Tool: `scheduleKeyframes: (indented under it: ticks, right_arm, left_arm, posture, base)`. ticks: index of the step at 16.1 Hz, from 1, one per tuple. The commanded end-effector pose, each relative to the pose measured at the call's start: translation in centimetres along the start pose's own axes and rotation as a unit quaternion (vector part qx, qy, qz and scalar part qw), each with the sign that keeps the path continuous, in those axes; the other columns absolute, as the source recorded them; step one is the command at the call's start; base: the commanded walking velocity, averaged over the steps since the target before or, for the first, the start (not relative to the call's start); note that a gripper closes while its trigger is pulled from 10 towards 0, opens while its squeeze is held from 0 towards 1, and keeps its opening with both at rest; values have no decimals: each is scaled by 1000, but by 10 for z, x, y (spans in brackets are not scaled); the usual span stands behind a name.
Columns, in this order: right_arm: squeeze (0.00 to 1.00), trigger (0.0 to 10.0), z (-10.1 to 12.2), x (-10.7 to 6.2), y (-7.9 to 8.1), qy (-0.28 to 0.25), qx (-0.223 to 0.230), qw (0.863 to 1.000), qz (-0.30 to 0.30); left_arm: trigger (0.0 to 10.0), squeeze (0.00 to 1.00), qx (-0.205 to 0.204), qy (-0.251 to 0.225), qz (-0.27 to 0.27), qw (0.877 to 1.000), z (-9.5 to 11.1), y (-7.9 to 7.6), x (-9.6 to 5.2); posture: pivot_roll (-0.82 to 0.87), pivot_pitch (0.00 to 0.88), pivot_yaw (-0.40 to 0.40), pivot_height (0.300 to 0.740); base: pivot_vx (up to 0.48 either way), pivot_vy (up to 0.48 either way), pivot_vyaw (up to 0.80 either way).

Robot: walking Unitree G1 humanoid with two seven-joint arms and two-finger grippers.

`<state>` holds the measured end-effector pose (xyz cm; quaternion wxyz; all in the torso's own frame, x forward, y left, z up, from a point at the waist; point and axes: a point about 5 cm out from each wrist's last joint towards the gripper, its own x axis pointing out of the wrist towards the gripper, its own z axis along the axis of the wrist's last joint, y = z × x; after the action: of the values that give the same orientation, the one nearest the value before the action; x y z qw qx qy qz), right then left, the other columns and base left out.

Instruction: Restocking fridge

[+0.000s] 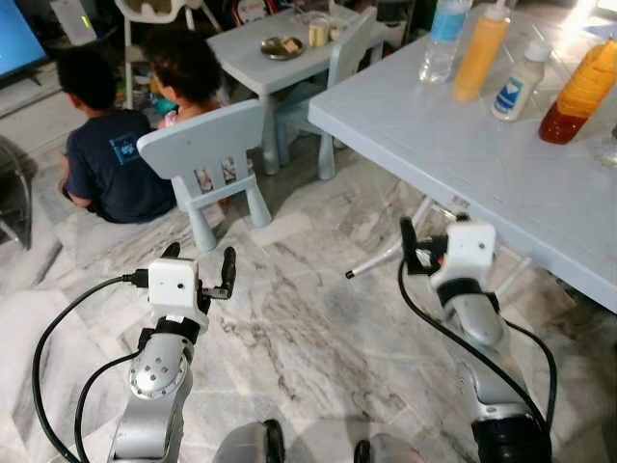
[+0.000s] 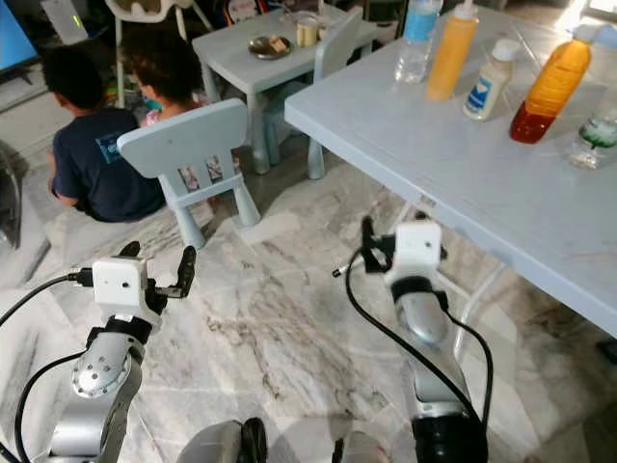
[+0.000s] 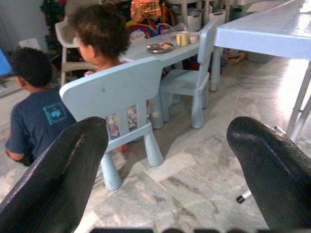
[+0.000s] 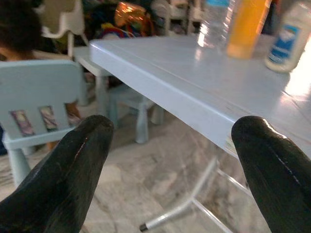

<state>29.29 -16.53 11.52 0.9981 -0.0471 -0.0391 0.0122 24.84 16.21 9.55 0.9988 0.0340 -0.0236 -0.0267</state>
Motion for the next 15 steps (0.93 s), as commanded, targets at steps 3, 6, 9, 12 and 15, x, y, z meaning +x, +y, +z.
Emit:
scheduleKeyframes:
  ticks: [3, 6, 9, 12, 15]
  right_arm:
    - [0, 10000, -4, -4, 4, 0, -6, 1000, 16]
    - [0, 10000, -4, -5, 1, -2, -12, 1000, 19]
    - [0, 10000, -5, -4, 2, 2, -6, 1000, 20]
    - [0, 10000, -4, -3, 3, 2, -3, 1000, 22]
    - [0, 10000, -5, -4, 3, 3, -3, 1000, 21]
  left_arm:
    - [10000, 0, 4, 5, 14, 1000, -3, 6, -8]
    - [10000, 0, 4, 7, 25, 1000, -4, 7, -9]
    - [10000, 0, -4, -7, 22, 1000, 2, 9, -4]
    - [10000, 0, -6, -11, 20, 1000, 3, 10, -2]
    - [10000, 0, -12, -15, 11, 1000, 4, 9, -2]
  posture:
    - [-29, 68, 40, 740]
    - [-31, 68, 34, 740]
    - [-33, 66, 33, 740]
    - [-36, 66, 36, 740]
    - [-36, 67, 37, 740]
  base:
    - [0, 0, 0]
    - [0, 0, 0]
    - [0, 0, 0]
    - [0, 0, -244]
    - [202, 0, -800]
